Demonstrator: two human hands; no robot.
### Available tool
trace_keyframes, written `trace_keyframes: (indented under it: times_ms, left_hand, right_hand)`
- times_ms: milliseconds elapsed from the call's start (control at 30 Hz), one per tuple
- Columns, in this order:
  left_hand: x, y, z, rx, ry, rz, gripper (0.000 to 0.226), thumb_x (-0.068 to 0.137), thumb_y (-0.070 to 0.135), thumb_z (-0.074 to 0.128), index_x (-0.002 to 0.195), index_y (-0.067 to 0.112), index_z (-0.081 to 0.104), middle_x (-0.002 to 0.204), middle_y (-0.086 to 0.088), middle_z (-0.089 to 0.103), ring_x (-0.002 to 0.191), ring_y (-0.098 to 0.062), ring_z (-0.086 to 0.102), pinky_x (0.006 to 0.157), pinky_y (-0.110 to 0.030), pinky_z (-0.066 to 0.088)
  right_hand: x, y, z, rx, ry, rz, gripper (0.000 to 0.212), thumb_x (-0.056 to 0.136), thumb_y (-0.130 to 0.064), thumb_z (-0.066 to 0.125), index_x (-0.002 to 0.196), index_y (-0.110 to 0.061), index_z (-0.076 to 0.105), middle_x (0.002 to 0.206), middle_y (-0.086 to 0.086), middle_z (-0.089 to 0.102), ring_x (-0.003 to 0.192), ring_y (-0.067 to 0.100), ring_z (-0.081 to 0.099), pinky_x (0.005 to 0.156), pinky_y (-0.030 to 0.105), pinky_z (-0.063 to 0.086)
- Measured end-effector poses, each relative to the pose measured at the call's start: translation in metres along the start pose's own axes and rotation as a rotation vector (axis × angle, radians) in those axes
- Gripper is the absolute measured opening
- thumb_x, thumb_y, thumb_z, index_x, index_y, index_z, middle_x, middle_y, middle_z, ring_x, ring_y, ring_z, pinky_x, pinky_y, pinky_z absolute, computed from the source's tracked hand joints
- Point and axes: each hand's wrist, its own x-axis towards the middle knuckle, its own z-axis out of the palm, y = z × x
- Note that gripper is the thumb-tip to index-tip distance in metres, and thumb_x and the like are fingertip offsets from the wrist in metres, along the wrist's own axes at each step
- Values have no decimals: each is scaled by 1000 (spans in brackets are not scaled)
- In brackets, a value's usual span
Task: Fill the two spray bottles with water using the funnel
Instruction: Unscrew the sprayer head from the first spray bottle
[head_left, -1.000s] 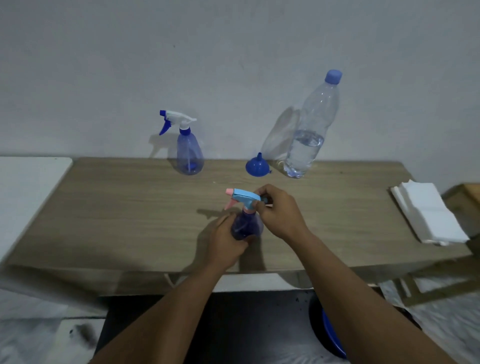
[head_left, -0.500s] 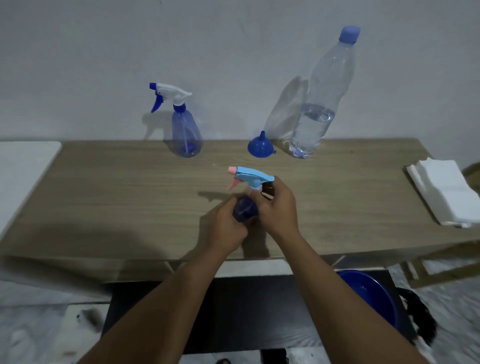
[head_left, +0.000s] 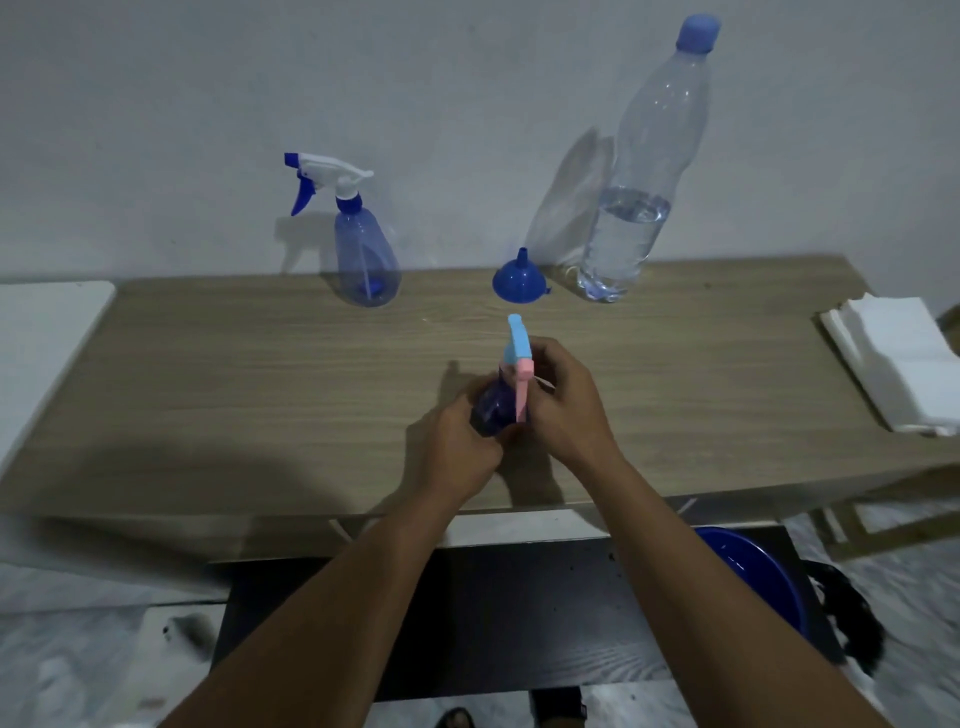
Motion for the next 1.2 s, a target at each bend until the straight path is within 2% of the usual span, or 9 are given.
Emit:
trace_keyframes:
  times_ms: [100,167,233,367,533,733,967,1100,1200]
  left_hand:
    - [0,1,0,-15,-12,-23,49,80,13,81,125,24,64,102,14,71,89,4,66,70,-1,45]
    - [0,0,0,-23,-19,-27,49,80,11,81,125,23,65,102,10,74,92,-1,69,70,-4,46]
    - [0,-1,0,-21,-13,-27,53,80,10,80,128,24,64,105,8,73,94,-3,68,71,-2,46]
    - [1,-3,2,-27,-11,-4,60,79,17,82,134,27,60,115,12,70,104,-2,66,84,-10,51]
    - [1,-3,3,-26,3,-7,52,80,10,81,128,22,64,106,8,73,97,-6,69,72,-3,47]
    - [2,-9,2,47,5,13,62,77,26,83,131,40,57,113,16,71,103,-2,66,92,-30,57]
    - [2,-11,2,21,-15,45,59,79,21,81,130,40,58,115,15,70,107,-4,66,95,-33,56]
    - [2,-9,2,51,-10,47,58,79,22,82,130,36,59,108,18,70,97,7,65,85,-15,53]
    - [1,-4,-2,83,-17,21,50,81,16,81,127,25,63,97,19,66,83,14,62,68,3,41]
  right_hand:
    - [0,0,0,-20,1,6,36,89,-14,73,122,-19,61,106,-6,72,100,7,68,91,33,57]
    - [2,0,1,-21,46,21,37,84,-16,79,113,-18,57,101,-7,71,93,4,68,85,27,57]
    - [4,1,2,-36,35,0,28,87,-14,76,107,-17,57,98,-7,70,92,6,67,85,30,56]
    - [1,2,-4,-28,-56,-30,26,95,-17,67,122,-18,64,106,-7,72,101,8,68,94,33,56]
    - [1,4,1,-24,29,-16,29,89,-18,75,111,-17,56,104,-7,69,97,7,67,88,30,56]
    - [-5,5,-2,-50,-32,-71,29,97,-22,64,126,-20,61,110,-9,71,103,5,67,91,26,55]
    - [-6,0,-5,-85,-45,-87,25,99,-18,61,124,-22,62,107,-12,69,102,0,64,86,15,52]
    - [-5,-1,-6,-71,-51,-65,41,95,-19,66,132,-29,53,112,-13,68,103,-2,65,90,22,54]
    - [-6,-2,-7,-94,-37,-119,71,93,-18,69,149,-38,31,138,-4,57,122,2,58,101,23,50]
